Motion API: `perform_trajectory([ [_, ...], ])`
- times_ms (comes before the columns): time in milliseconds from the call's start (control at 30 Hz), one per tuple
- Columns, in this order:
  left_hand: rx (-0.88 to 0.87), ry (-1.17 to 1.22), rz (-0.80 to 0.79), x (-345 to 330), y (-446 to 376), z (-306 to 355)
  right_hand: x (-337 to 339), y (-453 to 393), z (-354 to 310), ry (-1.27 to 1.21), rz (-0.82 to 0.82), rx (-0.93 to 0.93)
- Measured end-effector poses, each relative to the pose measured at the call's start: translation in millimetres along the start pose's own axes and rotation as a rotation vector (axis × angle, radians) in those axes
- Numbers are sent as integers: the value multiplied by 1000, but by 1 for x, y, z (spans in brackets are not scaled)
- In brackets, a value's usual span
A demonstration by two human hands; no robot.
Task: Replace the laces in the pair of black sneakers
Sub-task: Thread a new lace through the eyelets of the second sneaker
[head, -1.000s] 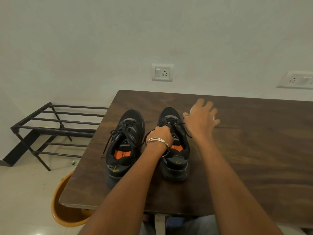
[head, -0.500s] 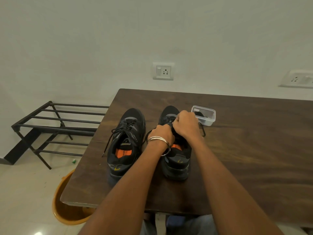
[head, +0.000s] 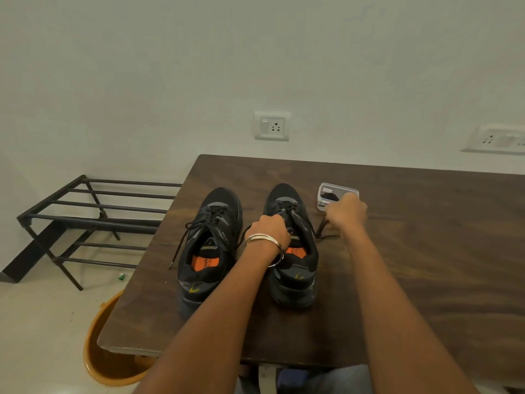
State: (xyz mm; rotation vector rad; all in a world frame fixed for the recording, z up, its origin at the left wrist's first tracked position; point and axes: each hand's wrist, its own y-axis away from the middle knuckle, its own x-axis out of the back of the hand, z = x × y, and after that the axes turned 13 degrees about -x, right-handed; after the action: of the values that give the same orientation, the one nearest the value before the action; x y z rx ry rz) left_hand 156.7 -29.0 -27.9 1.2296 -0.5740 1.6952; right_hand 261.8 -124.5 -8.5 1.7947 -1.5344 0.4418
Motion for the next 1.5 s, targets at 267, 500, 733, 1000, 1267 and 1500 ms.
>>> perform_trajectory([
  [267,20,97,-30,28,-6,-12,20,6,-10,332,-5,255],
  [500,-178,321,477,22,-30,-6,-8,24,-13,593,-339,343],
  [733,-201,46,311,3,-43,-3,-7,8,-4,411,-391,321],
  [1000,-198,-226,311,-14,-45,8,-6,7,1,391,-492,251],
  [1267,45,227,503,-12,-52,-12,-11,7,11,348,-535,173],
  [1500,141,841,595,-8,-46,-32,-13,8,12,366,-541,140],
])
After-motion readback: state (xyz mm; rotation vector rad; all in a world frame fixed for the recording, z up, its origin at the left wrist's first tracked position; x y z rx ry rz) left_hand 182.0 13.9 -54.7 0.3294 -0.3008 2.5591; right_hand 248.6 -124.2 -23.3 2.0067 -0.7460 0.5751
